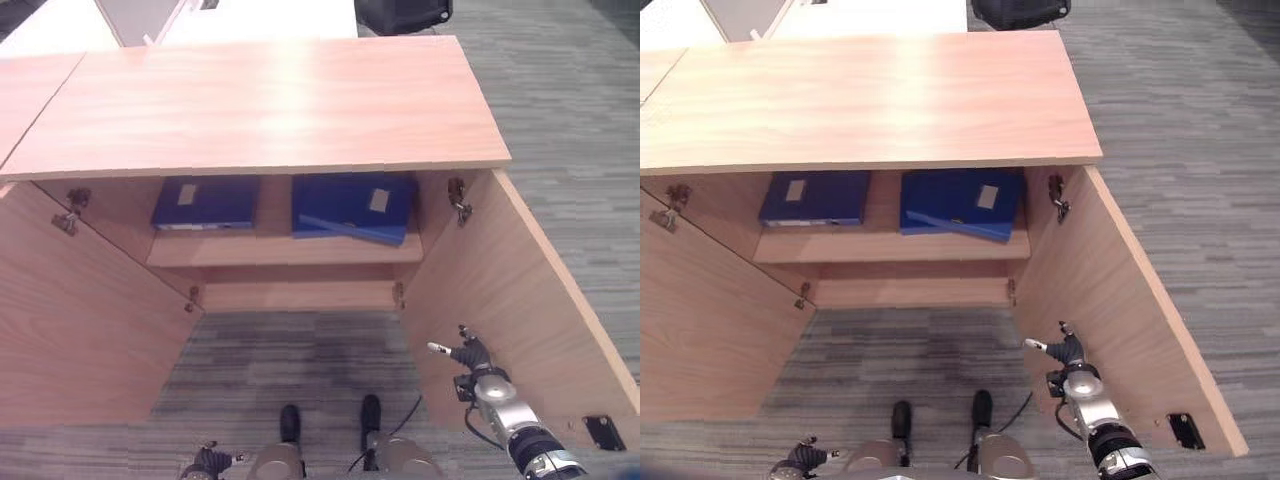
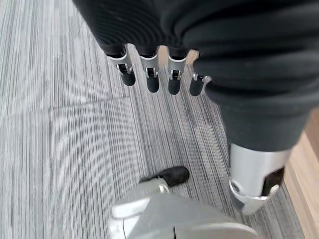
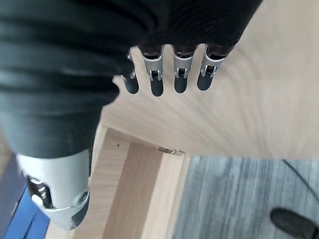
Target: Put the empty folder in the office cabinet
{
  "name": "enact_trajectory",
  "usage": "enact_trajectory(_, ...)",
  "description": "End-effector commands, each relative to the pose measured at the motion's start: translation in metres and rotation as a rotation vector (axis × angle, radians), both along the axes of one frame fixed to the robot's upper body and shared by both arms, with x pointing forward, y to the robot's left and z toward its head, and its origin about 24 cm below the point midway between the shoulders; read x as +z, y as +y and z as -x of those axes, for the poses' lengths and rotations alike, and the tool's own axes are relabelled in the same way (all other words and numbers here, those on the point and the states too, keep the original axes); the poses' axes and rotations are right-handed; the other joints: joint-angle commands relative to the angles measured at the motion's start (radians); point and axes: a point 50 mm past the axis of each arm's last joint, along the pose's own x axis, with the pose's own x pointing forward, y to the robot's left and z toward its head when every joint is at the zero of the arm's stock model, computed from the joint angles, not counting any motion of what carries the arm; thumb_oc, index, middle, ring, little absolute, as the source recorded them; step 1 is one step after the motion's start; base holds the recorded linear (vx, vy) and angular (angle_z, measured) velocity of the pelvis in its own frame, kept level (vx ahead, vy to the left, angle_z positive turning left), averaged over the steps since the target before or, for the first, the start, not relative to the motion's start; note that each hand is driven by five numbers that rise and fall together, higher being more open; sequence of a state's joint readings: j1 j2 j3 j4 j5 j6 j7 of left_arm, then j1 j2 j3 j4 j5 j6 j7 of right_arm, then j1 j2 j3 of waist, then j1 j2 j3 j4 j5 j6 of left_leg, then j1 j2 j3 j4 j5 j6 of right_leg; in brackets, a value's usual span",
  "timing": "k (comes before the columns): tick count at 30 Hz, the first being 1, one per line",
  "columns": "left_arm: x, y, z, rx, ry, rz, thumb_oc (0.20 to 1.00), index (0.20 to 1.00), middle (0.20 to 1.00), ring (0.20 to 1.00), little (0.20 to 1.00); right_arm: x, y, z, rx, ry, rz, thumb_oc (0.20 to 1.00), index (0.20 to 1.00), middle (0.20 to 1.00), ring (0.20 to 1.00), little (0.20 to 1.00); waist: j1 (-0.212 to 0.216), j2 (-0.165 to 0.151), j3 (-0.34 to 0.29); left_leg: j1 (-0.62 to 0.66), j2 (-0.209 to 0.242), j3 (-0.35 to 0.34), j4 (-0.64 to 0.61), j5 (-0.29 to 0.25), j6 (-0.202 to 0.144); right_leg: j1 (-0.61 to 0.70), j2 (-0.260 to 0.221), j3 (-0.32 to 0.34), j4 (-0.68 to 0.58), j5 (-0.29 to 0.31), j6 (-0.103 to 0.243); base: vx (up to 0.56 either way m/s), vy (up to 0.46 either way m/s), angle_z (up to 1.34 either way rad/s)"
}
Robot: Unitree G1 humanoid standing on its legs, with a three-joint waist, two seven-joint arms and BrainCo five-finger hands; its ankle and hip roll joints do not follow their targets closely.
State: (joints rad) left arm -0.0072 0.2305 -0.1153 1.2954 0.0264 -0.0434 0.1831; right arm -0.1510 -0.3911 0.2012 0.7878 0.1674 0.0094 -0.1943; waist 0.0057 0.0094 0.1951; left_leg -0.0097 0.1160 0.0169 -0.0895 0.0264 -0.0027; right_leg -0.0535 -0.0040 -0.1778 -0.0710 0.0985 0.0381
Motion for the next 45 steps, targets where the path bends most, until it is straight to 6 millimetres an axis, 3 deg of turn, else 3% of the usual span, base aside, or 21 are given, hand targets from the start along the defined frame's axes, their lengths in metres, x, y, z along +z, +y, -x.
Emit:
enact_trajectory(1, 0.005, 0.025, 0.009, 0.047, 0.024, -0.051, 1.000, 1.000, 1.000, 1.000, 1.000, 0.004, 0.011, -0.006, 0.046, -0.051, -0.024, 1.000, 1.000, 1.000, 1.000, 1.000, 0.018, -0.057, -0.052, 0.097, 0.000, 0.036, 0.085, -0.087, -0.057, -0.052, -0.050, 0.042, 0.150, -0.122, 0.044, 0.27, -0.430, 0.22)
enact_trajectory(3, 0.006, 0.027, 0.011, 0.066, 0.021, -0.051, 1.000, 1.000, 1.000, 1.000, 1.000, 0.002, 0.014, -0.004, 0.051, -0.044, -0.030, 1.000, 1.000, 1.000, 1.000, 1.000, 0.026, -0.074, -0.045, 0.046, 0.028, 0.042, 0.239, -0.090, -0.065, -0.015, -0.031, 0.041, 0.150, -0.146, 0.021, 0.17, -0.384, 0.26)
enact_trajectory(4, 0.006, 0.029, 0.010, 0.074, 0.015, -0.056, 1.000, 1.000, 1.000, 1.000, 1.000, 0.001, 0.015, -0.004, 0.056, -0.043, -0.030, 1.000, 1.000, 1.000, 1.000, 1.000, 0.035, -0.085, -0.030, -0.011, 0.041, 0.029, 0.366, -0.056, -0.058, 0.005, -0.020, 0.040, 0.150, -0.152, 0.004, 0.09, -0.407, 0.28)
enact_trajectory(5, 0.007, 0.029, 0.007, 0.106, -0.007, -0.052, 1.000, 1.000, 1.000, 1.000, 1.000, 0.002, 0.012, -0.004, 0.047, -0.047, -0.021, 1.000, 1.000, 1.000, 1.000, 1.000, 0.051, -0.097, -0.006, -0.095, 0.054, 0.027, 0.532, -0.020, -0.021, 0.035, -0.008, 0.031, 0.145, -0.165, -0.020, 0.08, -0.404, 0.20)
enact_trajectory(6, 0.007, 0.028, 0.009, 0.124, -0.006, -0.048, 1.000, 1.000, 1.000, 1.000, 1.000, 0.002, 0.009, -0.003, 0.035, -0.041, -0.019, 1.000, 1.000, 1.000, 1.000, 1.000, 0.061, -0.103, 0.006, -0.163, 0.055, 0.055, 0.562, -0.002, 0.002, 0.055, -0.007, 0.028, 0.138, -0.171, -0.028, 0.10, -0.276, 0.13)
enact_trajectory(7, 0.006, 0.028, 0.012, 0.121, 0.004, -0.049, 1.000, 1.000, 1.000, 1.000, 1.000, 0.002, 0.007, -0.003, 0.031, -0.042, -0.019, 1.000, 1.000, 1.000, 1.000, 1.000, 0.067, -0.106, 0.009, -0.191, 0.048, 0.059, 0.538, -0.013, 0.004, 0.068, -0.011, 0.030, 0.131, -0.172, -0.026, 0.19, -0.057, 0.05)
enact_trajectory(8, 0.004, 0.025, 0.016, 0.099, 0.030, -0.048, 1.000, 1.000, 1.000, 1.000, 1.000, 0.005, 0.004, -0.003, 0.045, -0.046, -0.005, 1.000, 1.000, 1.000, 1.000, 1.000, 0.076, -0.106, 0.003, -0.224, 0.033, 0.045, 0.363, 0.033, -0.023, 0.080, -0.018, 0.032, 0.118, -0.173, -0.018, 0.16, 0.029, 0.03)
enact_trajectory(9, 0.004, 0.025, 0.016, 0.099, 0.030, -0.048, 1.000, 1.000, 1.000, 1.000, 1.000, 0.005, 0.004, -0.002, 0.044, -0.046, -0.005, 1.000, 1.000, 1.000, 1.000, 1.000, 0.075, -0.107, 0.003, -0.219, 0.031, 0.046, 0.356, 0.037, -0.023, 0.081, -0.020, 0.032, 0.118, -0.173, -0.018, 0.18, 0.073, 0.07)
enact_trajectory(12, 0.004, 0.025, 0.015, 0.085, 0.029, -0.049, 1.000, 1.000, 1.000, 1.000, 1.000, 0.007, -0.004, -0.001, 0.028, -0.049, 0.021, 1.000, 1.000, 1.000, 1.000, 1.000, 0.082, -0.079, 0.000, -0.224, 0.032, 0.030, 0.170, 0.134, -0.061, 0.107, -0.009, 0.024, 0.117, -0.189, -0.015, 0.15, 0.109, -0.08)
enact_trajectory(15, 0.001, 0.023, 0.027, 0.097, 0.064, -0.044, 1.000, 1.000, 1.000, 1.000, 1.000, 0.001, -0.011, 0.008, -0.006, -0.017, 0.036, 1.000, 1.000, 1.000, 1.000, 1.000, 0.075, -0.049, -0.026, -0.176, 0.033, 0.027, 0.063, 0.160, -0.077, 0.142, -0.004, 0.030, 0.097, -0.204, -0.005, 0.22, 0.191, -0.01)
enact_trajectory(24, 0.000, 0.021, 0.031, 0.077, 0.088, -0.050, 1.000, 1.000, 1.000, 1.000, 1.000, -0.010, -0.015, 0.022, -0.057, 0.035, 0.027, 1.000, 1.000, 1.000, 1.000, 1.000, 0.072, -0.040, -0.065, -0.117, -0.016, 0.060, 0.049, 0.107, -0.051, 0.169, -0.068, 0.036, 0.072, -0.208, 0.029, 0.15, 0.195, -0.09)
enact_trajectory(29, 0.001, 0.022, 0.025, 0.073, 0.073, -0.058, 1.000, 1.000, 1.000, 1.000, 1.000, -0.004, -0.009, 0.010, -0.045, -0.002, 0.020, 1.000, 1.000, 1.000, 1.000, 1.000, 0.076, -0.046, -0.071, -0.115, -0.060, 0.085, 0.073, 0.043, -0.014, 0.142, -0.121, 0.052, 0.092, -0.193, 0.068, 0.09, 0.218, -0.07)
enact_trajectory(33, 0.008, 0.028, 0.001, 0.046, 0.002, -0.085, 1.000, 1.000, 1.000, 1.000, 1.000, 0.022, 0.005, -0.020, 0.031, -0.132, 0.028, 1.000, 1.000, 1.000, 1.000, 1.000, 0.075, -0.050, -0.045, -0.140, -0.084, 0.124, 0.111, -0.006, 0.020, 0.064, -0.169, 0.058, 0.162, -0.171, 0.099, 0.01, 0.200, -0.37)
enact_trajectory(37, 0.011, 0.030, -0.013, 0.038, -0.038, -0.097, 1.000, 1.000, 1.000, 1.000, 1.000, 0.041, 0.019, -0.038, 0.108, -0.215, 0.039, 1.000, 1.000, 1.000, 1.000, 1.000, 0.073, -0.047, -0.017, -0.148, -0.088, 0.144, 0.104, -0.013, 0.035, -0.008, -0.188, 0.045, 0.246, -0.153, 0.109, -0.05, 0.113, -0.17)
enact_trajectory(39, 0.017, 0.035, -0.026, 0.045, -0.082, -0.115, 1.000, 1.000, 1.000, 1.000, 1.000, 0.060, 0.033, -0.054, 0.176, -0.300, 0.057, 1.000, 1.000, 1.000, 1.000, 1.000, 0.078, -0.045, 0.026, -0.154, -0.082, 0.169, 0.098, -0.014, 0.037, -0.080, -0.208, 0.012, 0.305, -0.121, 0.106, -0.12, 0.069, -0.40)
enact_trajectory(40, 0.019, 0.036, -0.030, 0.050, -0.098, -0.120, 1.000, 1.000, 1.000, 1.000, 1.000, 0.071, 0.039, -0.060, 0.208, -0.345, 0.060, 1.000, 1.000, 1.000, 1.000, 1.000, 0.076, -0.051, 0.044, -0.142, -0.084, 0.174, 0.097, -0.033, 0.029, -0.087, -0.222, -0.006, 0.312, -0.133, 0.112, -0.17, 0.043, -0.36)
enact_trajectory(41, 0.041, 0.030, -0.100, 0.005, -0.210, -0.129, 1.000, 1.000, 1.000, 1.000, 1.000, 0.084, 0.066, -0.075, 0.325, -0.391, 0.051, 1.000, 1.000, 1.000, 1.000, 1.000, 0.047, -0.056, 0.056, -0.156, -0.069, 0.211, 0.098, -0.016, 0.027, -0.130, -0.220, -0.014, 0.299, -0.087, 0.103, -0.14, 0.018, -0.33)
enact_trajectory(42, 0.049, 0.031, -0.115, 0.042, -0.264, -0.141, 1.000, 1.000, 1.000, 1.000, 1.000, 0.096, 0.079, -0.084, 0.347, -0.435, 0.053, 1.000, 1.000, 1.000, 1.000, 1.000, 0.040, -0.064, 0.074, -0.163, -0.054, 0.237, 0.110, -0.022, 0.023, -0.156, -0.230, -0.044, 0.278, -0.072, 0.100, -0.16, -0.023, -0.31)
enact_trajectory(43, 0.049, 0.036, -0.111, 0.065, -0.273, -0.150, 1.000, 1.000, 1.000, 1.000, 1.000, 0.110, 0.086, -0.084, 0.382, -0.505, 0.040, 1.000, 1.000, 1.000, 1.000, 1.000, 0.039, -0.072, 0.092, -0.168, -0.042, 0.237, 0.126, -0.041, 0.010, -0.167, -0.236, -0.060, 0.265, -0.075, 0.106, -0.05, -0.048, -0.41)
enact_trajectory(44, 0.049, 0.036, -0.110, 0.065, -0.273, -0.150, 1.000, 1.000, 1.000, 1.000, 1.000, 0.109, 0.086, -0.084, 0.383, -0.504, 0.040, 1.000, 1.000, 1.000, 1.000, 1.000, 0.038, -0.071, 0.092, -0.169, -0.042, 0.237, 0.128, -0.042, 0.010, -0.167, -0.236, -0.060, 0.265, -0.075, 0.106, -0.08, -0.136, -0.83)
enact_trajectory(45, 0.060, 0.029, -0.133, 0.044, -0.339, -0.159, 1.000, 1.000, 1.000, 1.000, 1.000, 0.128, 0.093, -0.088, 0.430, -0.586, 0.068, 1.000, 1.000, 1.000, 1.000, 1.000, 0.030, -0.087, 0.135, -0.205, -0.025, 0.237, 0.174, -0.051, -0.001, -0.196, -0.228, -0.068, 0.230, -0.067, 0.099, -0.12, -0.188, -0.97)
